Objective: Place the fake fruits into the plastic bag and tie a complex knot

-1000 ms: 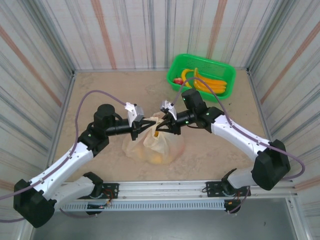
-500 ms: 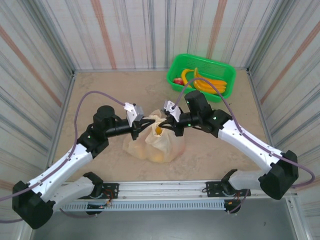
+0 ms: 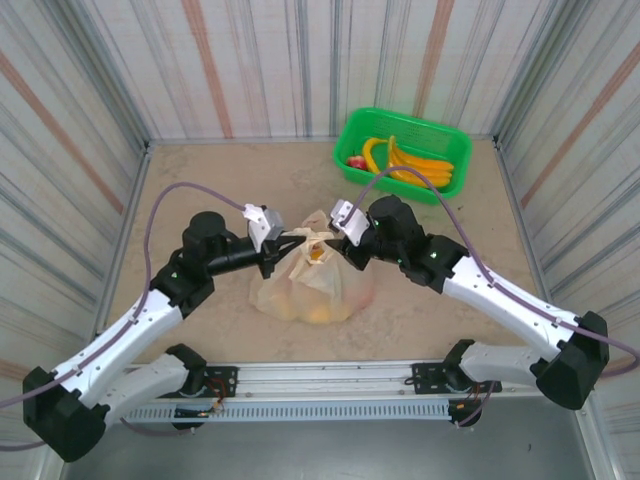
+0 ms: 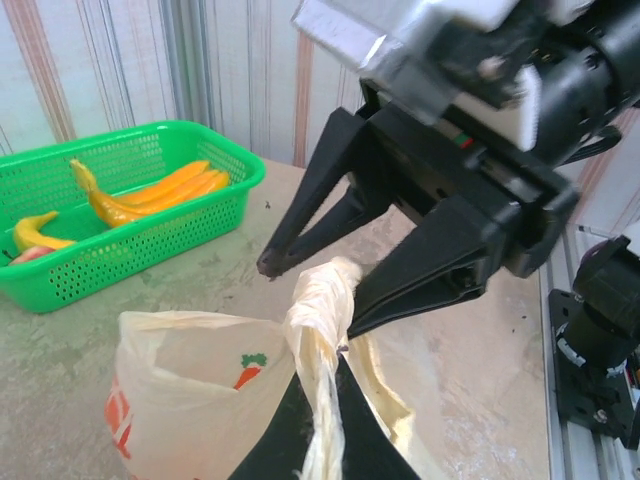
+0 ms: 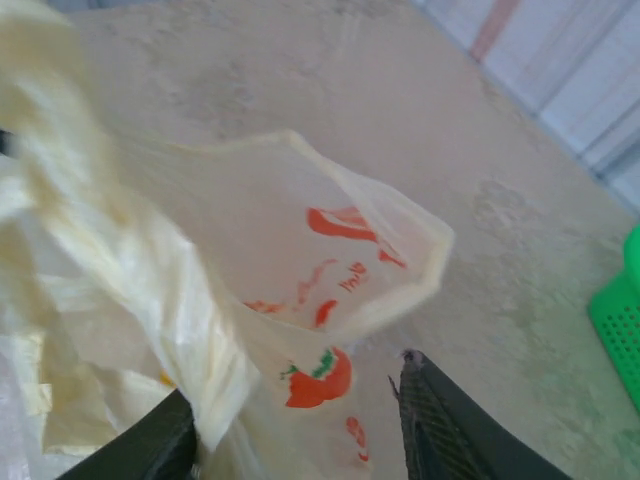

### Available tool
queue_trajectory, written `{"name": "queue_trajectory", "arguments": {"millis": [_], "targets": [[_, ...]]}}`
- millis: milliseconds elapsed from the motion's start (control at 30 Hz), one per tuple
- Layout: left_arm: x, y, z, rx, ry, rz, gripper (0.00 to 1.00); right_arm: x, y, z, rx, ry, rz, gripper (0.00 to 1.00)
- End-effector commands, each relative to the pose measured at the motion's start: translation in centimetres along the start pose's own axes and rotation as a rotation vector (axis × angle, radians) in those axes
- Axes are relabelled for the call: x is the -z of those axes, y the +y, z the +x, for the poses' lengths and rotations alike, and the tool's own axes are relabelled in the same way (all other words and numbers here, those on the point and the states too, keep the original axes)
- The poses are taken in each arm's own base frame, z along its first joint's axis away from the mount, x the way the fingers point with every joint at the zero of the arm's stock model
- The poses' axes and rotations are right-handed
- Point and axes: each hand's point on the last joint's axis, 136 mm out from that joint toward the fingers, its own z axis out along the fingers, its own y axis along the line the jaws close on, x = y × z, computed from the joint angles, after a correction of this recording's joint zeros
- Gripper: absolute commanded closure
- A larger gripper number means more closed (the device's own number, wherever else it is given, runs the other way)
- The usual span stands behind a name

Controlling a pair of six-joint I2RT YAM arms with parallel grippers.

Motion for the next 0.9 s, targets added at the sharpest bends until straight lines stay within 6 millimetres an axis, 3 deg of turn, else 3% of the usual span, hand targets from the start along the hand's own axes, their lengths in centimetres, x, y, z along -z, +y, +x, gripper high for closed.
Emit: {"name": "queue_trajectory", "arguments": {"millis": [0, 167, 267, 300, 400, 433, 533, 567, 667, 733, 800, 867], "targets": [[1.0, -0.6, -0.9, -0.003, -0.035, 0.002, 1.0, 1.1, -0.8, 0.8, -0.016, 0.016, 0.043, 0.51], [1.5, -0.6, -1.2, -0.007, -0.045, -0.019, 1.0, 1.6, -1.3, 1.6, -0.009, 0.038, 0.056, 0.57], [1.1, -0.5, -0.6, 0.008, -0.025, -0.013, 1.0, 2.0, 0.6, 0.5, -0.025, -0.01, -0.059, 0.6], [0.8, -0.4, -0.3, 0.017, -0.009, -0.01, 0.93, 2.4, 1.6, -0.2, -0.023, -0.041, -0.117, 0.57], [0.3, -0.7, 0.0, 0.038, 0.025, 0.007, 0.58, 4.0, 3.8, -1.9, 0.035, -0.131, -0.205, 0.44], [0.3, -0.9, -0.2, 0.039, 0.028, 0.014, 0.49, 4.6, 3.8, -2.4, 0.056, -0.153, -0.185, 0.39], [1.0, -0.6, -1.2, 0.033, 0.004, -0.022, 0.3, 6.7, 3.0, -3.7, 0.063, -0.201, -0.159, 0.4], [1.3, -0.1, -1.6, 0.024, -0.011, -0.052, 0.3, 7.2, 2.7, -3.9, 0.062, -0.206, -0.152, 0.42], [1.4, 1.0, -2.2, 0.011, -0.017, -0.077, 0.5, 7.6, 3.2, -3.9, 0.093, -0.204, -0.181, 0.44], [1.2, 0.9, -2.9, 0.018, -0.01, -0.051, 0.6, 7.4, 4.0, -3.8, 0.116, -0.197, -0.229, 0.38], [1.0, 0.5, -3.2, 0.027, -0.012, -0.02, 0.61, 6.9, 4.4, -4.0, 0.15, -0.183, -0.22, 0.29], [1.0, 0.1, -3.1, 0.037, -0.015, 0.004, 0.58, 5.2, 4.4, -3.8, 0.169, -0.153, -0.215, 0.28]]}}
